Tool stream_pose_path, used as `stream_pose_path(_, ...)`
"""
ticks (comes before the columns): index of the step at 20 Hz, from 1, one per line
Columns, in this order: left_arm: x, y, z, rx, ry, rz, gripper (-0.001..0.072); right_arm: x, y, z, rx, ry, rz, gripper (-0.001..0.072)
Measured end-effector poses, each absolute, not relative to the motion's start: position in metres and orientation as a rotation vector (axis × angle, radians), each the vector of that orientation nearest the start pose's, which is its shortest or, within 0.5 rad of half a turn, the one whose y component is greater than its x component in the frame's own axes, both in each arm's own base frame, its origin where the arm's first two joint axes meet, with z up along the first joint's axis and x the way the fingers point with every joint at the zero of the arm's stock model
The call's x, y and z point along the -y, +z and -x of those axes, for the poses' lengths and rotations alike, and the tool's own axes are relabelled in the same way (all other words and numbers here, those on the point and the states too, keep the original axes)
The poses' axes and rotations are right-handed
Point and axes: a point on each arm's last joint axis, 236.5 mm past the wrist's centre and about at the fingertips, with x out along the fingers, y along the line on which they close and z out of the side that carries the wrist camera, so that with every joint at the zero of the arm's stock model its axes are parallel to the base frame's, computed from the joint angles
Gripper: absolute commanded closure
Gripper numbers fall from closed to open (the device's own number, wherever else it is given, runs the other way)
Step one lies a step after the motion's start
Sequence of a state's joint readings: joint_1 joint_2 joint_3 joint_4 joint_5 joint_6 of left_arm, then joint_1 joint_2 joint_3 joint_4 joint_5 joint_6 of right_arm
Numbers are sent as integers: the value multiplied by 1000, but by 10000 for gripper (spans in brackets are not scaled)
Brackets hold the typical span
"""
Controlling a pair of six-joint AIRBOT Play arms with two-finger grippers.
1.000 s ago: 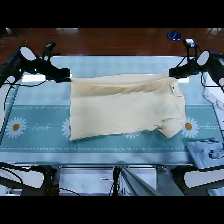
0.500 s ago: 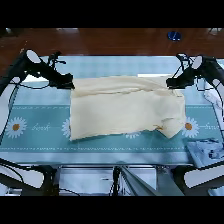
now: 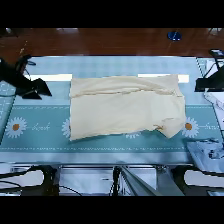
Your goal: Fold the shirts.
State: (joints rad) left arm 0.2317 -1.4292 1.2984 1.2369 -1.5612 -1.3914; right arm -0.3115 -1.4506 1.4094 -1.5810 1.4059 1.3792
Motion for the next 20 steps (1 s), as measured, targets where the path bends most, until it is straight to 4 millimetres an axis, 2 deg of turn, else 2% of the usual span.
stream_pose_path(4, 26, -28, -246, -1739, -280, 406, 76, 107, 17, -337, -1459, -18, -312, 128)
stream_pose_path(7, 47, -46, -206, -1791, -331, 473, 76, 97, 17, -325, -1458, 33, -411, 128)
stream_pose_path(11, 63, -65, -191, -1795, -346, 521, 76, 89, 9, -314, -1481, 66, -467, 128)
stream_pose_path(18, 105, -98, -195, -1824, -384, 557, 77, 84, 4, -306, -1495, 81, -490, 129)
stream_pose_path(19, 114, -101, -193, -1846, -397, 571, 157, 84, 5, -306, -1489, 80, -486, 129)
stream_pose_path(20, 118, -106, -190, -1869, -394, 565, 460, 85, 7, -306, -1483, 74, -478, 130)
